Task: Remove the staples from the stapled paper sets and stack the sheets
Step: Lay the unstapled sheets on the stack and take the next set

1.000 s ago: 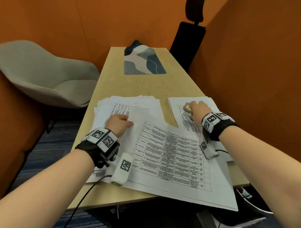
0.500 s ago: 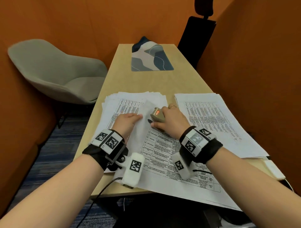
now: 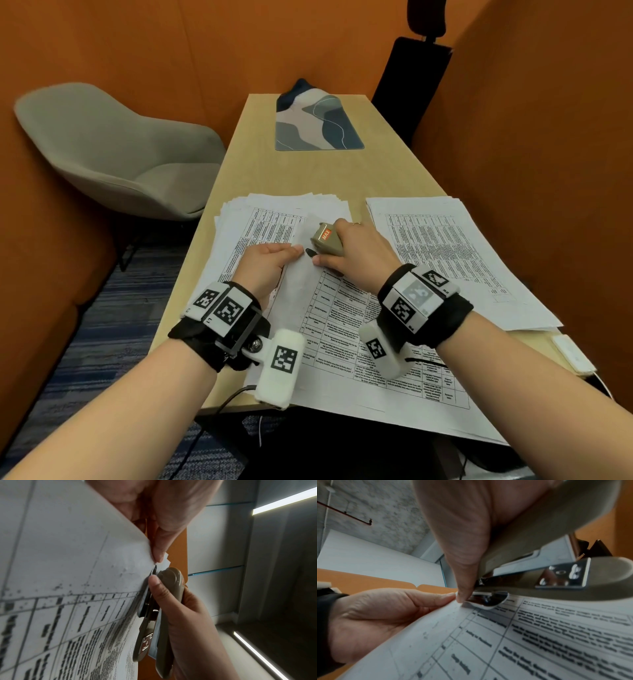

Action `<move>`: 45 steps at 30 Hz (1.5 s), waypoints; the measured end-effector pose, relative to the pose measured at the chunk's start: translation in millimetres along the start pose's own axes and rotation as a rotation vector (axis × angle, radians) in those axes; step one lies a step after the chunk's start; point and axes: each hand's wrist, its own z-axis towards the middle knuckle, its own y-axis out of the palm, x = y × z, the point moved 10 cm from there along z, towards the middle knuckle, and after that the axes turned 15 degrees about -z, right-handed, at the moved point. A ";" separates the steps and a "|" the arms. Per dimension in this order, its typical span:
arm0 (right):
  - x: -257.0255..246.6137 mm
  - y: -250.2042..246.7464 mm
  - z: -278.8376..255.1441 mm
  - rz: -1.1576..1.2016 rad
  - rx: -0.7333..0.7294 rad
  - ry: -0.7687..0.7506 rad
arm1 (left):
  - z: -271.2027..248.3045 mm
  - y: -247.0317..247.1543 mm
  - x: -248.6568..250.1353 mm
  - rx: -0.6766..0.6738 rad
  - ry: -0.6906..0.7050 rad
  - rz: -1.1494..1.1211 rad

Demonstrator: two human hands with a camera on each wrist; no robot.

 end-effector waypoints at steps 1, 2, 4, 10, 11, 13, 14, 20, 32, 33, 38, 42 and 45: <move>-0.6 1.5 -0.1 0.013 -0.012 -0.005 | -0.5 0.0 0.1 0.002 0.001 -0.002; -1.1 2.9 -0.4 0.031 -0.024 -0.008 | -0.8 0.4 0.1 0.001 -0.001 -0.004; -1.6 5.1 -0.4 0.068 -0.037 -0.007 | -1.0 1.4 0.4 -0.007 -0.010 -0.007; -1.6 4.9 4.3 0.094 -0.007 -0.027 | 0.5 3.2 -2.2 0.009 -0.030 -0.006; -2.0 4.5 5.7 0.090 0.001 -0.035 | 0.1 3.7 -3.1 0.011 -0.034 -0.009; -2.4 4.4 8.3 0.084 0.010 -0.052 | -0.9 4.4 -2.7 0.016 -0.028 -0.007; -2.2 3.9 9.4 0.087 0.017 -0.057 | -1.2 4.7 -1.4 0.019 -0.020 0.001; -3.8 -2.5 10.5 0.002 0.056 -0.090 | 1.6 11.5 1.5 -0.029 -0.051 0.063; -35.2 -13.7 -7.6 -0.270 0.342 -0.371 | 0.7 7.7 -9.7 0.052 -0.142 0.023; -38.2 -16.2 -11.0 -0.291 0.370 -0.395 | 1.2 6.9 -10.4 0.060 -0.135 0.013; -7.0 -7.8 4.2 -0.030 0.187 -0.142 | 5.3 11.8 -7.0 -0.015 -0.079 -0.009; 14.1 12.5 13.3 0.321 0.010 0.023 | 0.2 19.2 -8.5 -0.127 -0.129 -0.047; 15.8 24.7 18.3 0.439 -0.115 0.060 | -2.5 17.5 -4.6 -0.117 -0.075 0.021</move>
